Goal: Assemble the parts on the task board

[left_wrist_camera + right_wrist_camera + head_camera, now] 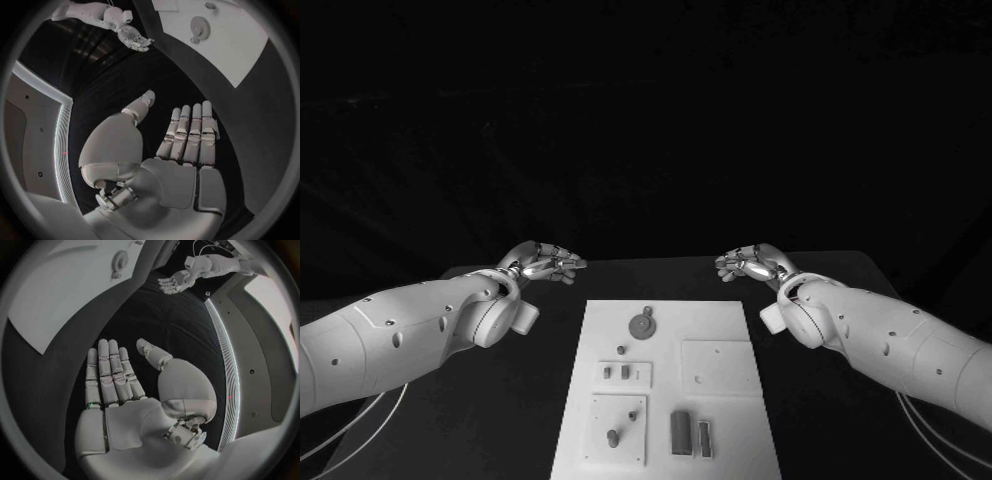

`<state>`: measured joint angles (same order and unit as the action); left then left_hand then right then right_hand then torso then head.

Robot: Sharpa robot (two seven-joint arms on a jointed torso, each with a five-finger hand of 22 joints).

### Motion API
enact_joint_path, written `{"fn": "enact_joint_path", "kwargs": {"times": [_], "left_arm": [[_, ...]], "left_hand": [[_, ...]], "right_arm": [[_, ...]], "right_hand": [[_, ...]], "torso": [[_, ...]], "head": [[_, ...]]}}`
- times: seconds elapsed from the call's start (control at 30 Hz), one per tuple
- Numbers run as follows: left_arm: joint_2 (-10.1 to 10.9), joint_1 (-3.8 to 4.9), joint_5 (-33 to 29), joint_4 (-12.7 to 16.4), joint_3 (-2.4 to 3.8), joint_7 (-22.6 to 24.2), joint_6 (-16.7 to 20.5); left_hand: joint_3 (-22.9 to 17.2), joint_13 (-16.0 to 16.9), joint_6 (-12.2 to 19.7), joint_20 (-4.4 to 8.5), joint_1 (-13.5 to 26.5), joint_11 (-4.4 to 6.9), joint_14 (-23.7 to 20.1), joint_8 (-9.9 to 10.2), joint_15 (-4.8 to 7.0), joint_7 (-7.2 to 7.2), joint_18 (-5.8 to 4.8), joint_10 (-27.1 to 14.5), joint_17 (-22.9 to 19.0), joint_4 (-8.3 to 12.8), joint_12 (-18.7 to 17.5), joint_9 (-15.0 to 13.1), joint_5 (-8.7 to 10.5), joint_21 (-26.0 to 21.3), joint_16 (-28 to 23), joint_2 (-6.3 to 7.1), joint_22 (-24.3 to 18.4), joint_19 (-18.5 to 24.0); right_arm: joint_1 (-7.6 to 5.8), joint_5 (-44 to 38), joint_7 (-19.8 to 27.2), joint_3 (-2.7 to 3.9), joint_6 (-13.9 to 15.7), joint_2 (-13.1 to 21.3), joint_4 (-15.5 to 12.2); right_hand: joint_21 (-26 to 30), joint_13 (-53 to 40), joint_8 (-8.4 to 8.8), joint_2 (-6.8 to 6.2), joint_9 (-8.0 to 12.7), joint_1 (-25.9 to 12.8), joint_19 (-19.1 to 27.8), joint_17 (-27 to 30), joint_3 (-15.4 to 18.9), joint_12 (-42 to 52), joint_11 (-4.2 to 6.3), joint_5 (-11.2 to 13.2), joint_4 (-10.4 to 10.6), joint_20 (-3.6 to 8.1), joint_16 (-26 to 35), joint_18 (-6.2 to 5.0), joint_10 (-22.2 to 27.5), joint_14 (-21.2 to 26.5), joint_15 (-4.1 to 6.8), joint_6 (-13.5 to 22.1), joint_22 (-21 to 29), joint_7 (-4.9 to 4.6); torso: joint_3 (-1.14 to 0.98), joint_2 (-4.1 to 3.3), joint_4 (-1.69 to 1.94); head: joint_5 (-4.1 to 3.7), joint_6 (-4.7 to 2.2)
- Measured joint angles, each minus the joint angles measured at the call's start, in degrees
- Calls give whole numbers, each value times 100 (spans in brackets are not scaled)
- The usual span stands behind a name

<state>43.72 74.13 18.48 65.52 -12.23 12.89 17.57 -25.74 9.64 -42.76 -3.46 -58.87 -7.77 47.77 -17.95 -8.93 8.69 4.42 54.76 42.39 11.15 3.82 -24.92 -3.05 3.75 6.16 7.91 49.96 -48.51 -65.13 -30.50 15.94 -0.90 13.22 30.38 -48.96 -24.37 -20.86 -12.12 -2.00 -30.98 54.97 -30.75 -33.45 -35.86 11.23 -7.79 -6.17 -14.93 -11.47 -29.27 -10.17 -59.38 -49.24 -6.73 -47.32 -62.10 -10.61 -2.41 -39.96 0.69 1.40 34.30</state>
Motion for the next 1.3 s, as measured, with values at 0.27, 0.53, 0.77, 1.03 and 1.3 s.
{"fn": "enact_joint_path", "kwargs": {"times": [0.27,0.53,0.77,1.03,1.3], "left_arm": [[-229,-4,-263,-302,-1,180,-350],[-267,-27,-314,-337,19,222,-423],[-191,-299,-414,172,265,273,-176],[-39,-906,-859,1389,807,664,751],[77,-1328,-1422,2268,1162,1193,1863]], "left_hand": [[-27,-98,62,10,-18,30,-28,26,13,-2,-1,-112,-61,69,0,-5,0,0,0,-77,-99,10],[1067,-479,1861,161,1420,355,-2025,777,403,-380,-220,-2389,-1841,-390,-153,1037,139,-158,-274,-424,-2186,2075],[2086,-807,3495,285,4405,640,-3888,1466,736,-711,-313,-4476,-3462,-881,-300,2021,222,-294,-506,-674,-4086,3954],[2434,-923,4072,330,5510,741,-4554,1692,852,-837,-311,-5226,-4042,-1074,-343,2373,256,-335,-573,-762,-4766,4623],[2551,-956,4247,347,5845,777,-4756,1777,892,-870,-399,-5446,-4233,-1113,-343,2482,278,-355,-596,-793,-4988,4830]], "right_arm": [[104,353,197,40,-148,15,138],[95,433,226,42,-166,50,101],[158,576,241,43,25,244,-459],[266,1150,444,67,741,693,-1812],[415,2021,806,79,1820,1176,-3292]], "right_hand": [[307,404,0,96,117,-96,118,142,313,-242,-51,-26,-48,-61,478,1,10,78,-78,96,172,25],[1245,1159,495,149,1388,-2386,1363,1506,1730,-638,284,231,603,428,1550,421,1692,2130,228,2079,1706,446],[2056,1789,983,198,2549,-4507,2527,2756,2993,-969,620,491,1208,918,2485,777,4556,4029,531,3883,4729,865],[2328,2010,1135,200,2960,-5240,2922,3197,3421,-1057,739,553,1432,1105,2807,910,5578,4696,634,4500,5833,1012],[2417,2078,1192,202,3089,-5466,3045,3331,3561,-1085,779,578,1493,1147,2908,937,5917,4897,671,4708,6196,1062]], "torso": [[-31,101,-46],[-40,124,-62],[24,291,-62],[166,675,-68],[229,848,-69]], "head": [[43,-163],[48,-200],[-3,-140],[-105,-30],[-138,5]]}}
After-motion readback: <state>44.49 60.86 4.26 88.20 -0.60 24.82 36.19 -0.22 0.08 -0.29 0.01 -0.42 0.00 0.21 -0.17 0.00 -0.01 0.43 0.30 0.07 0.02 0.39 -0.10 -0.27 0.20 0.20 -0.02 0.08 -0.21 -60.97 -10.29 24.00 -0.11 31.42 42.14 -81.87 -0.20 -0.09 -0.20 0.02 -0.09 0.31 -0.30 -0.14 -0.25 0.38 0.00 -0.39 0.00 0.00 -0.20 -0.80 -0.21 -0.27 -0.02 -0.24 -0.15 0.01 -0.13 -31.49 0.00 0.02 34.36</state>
